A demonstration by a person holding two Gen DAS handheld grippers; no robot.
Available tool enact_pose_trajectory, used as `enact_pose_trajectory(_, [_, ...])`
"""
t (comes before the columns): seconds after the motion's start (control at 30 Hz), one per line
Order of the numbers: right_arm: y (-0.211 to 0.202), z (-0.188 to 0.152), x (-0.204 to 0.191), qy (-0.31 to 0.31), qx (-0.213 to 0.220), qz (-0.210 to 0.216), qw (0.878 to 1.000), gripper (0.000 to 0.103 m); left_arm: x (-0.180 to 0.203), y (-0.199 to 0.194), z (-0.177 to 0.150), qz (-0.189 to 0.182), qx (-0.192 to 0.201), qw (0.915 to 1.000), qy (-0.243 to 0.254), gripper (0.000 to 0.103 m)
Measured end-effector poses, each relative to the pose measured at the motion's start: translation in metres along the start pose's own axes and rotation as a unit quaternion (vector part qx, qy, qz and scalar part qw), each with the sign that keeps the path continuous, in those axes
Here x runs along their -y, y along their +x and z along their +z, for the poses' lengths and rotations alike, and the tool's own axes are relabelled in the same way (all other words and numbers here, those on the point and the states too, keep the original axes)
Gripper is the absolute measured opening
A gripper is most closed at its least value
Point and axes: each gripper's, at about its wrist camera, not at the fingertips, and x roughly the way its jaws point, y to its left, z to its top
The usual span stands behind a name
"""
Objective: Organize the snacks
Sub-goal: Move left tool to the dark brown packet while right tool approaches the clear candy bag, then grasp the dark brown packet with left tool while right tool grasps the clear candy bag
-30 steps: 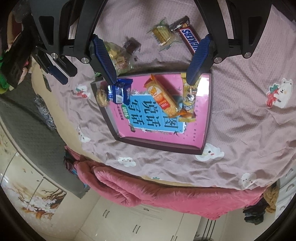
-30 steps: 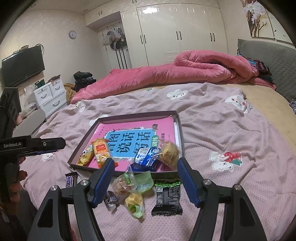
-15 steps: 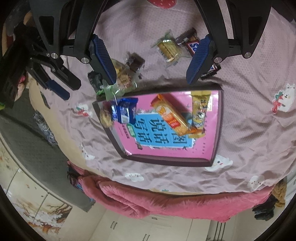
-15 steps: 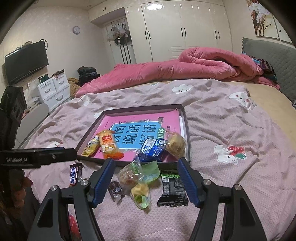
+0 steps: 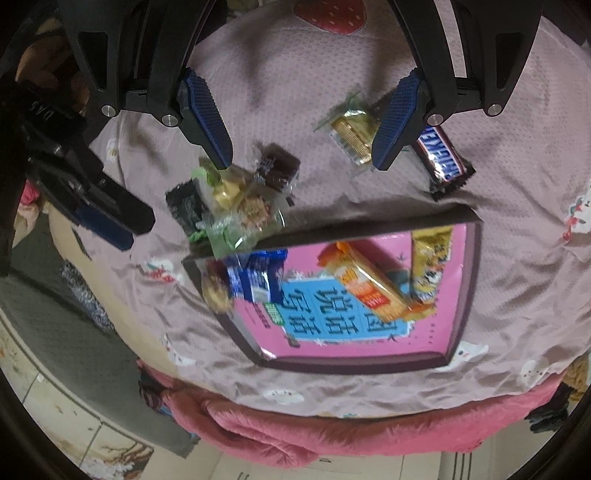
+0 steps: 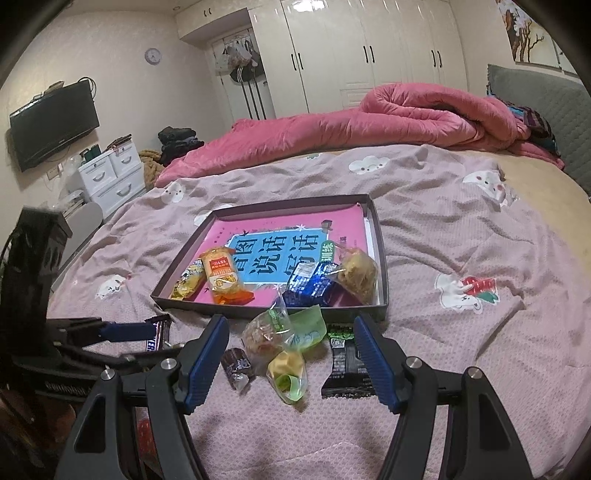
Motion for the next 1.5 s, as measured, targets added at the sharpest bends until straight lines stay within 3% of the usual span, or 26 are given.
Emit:
enact_pose_trajectory(0.4, [0.012, -0.006, -0.001, -0.003, -0.020, 0.018, 1.000, 0.069, 0.010, 0.029, -0.005, 0.004, -0.031, 0.9991, 0.027, 0.079])
enact_pose_trajectory(0.7, [0.023, -0.006, 0.002, -0.006, -0.031, 0.045, 0.998, 0.069, 0.014, 0.046, 0.003, -0.027, -0.042, 0.9984, 0.026, 0.079])
enact_pose_trajectory(0.77, [0.027, -0.006, 0.002, -0.005, -0.038, 0.055, 0.998, 0.067, 0.014, 0.049, 0.005, -0.030, -0.042, 0.9984, 0.026, 0.076])
enact_pose_trajectory(1.03, [0.044, -0.003, 0.004, -0.006, -0.061, 0.078, 0.995, 0.058, 0.013, 0.067, 0.010, -0.047, -0.054, 0.9969, 0.031, 0.046])
enact_pose_trajectory(1.27, [0.062, 0.000, 0.004, -0.008, -0.077, 0.081, 0.994, 0.057, 0.011, 0.072, 0.011, -0.053, -0.053, 0.9967, 0.032, 0.040])
enact_pose_trajectory(1.5, [0.081, 0.001, -0.006, -0.030, -0.105, 0.096, 0.989, 0.046, 0.007, 0.068, 0.006, -0.057, -0.051, 0.9964, 0.034, 0.039])
